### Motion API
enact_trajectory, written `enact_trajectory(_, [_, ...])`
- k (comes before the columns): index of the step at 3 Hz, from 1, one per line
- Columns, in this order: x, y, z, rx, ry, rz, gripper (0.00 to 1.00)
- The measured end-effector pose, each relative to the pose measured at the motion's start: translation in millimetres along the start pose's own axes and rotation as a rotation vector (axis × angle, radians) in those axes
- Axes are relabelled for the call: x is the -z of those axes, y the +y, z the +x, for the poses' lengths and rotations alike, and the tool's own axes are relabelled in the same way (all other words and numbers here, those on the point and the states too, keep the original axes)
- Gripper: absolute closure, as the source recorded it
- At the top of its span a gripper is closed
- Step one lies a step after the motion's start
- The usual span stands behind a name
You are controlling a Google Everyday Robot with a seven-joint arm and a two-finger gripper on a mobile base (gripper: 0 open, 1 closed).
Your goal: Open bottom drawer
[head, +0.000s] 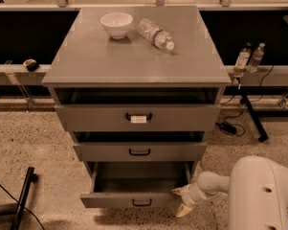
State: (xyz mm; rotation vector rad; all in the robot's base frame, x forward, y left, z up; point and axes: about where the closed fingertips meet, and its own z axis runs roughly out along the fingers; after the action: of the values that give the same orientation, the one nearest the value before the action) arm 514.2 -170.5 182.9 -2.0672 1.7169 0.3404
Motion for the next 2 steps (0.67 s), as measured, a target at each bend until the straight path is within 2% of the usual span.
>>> enact_trajectory(1, [4, 28, -3, -0.049, -0.001, 0.005, 0.33])
enact_trajectory(2, [10, 55, -18, -0.095, -0.017, 0.002, 0.49])
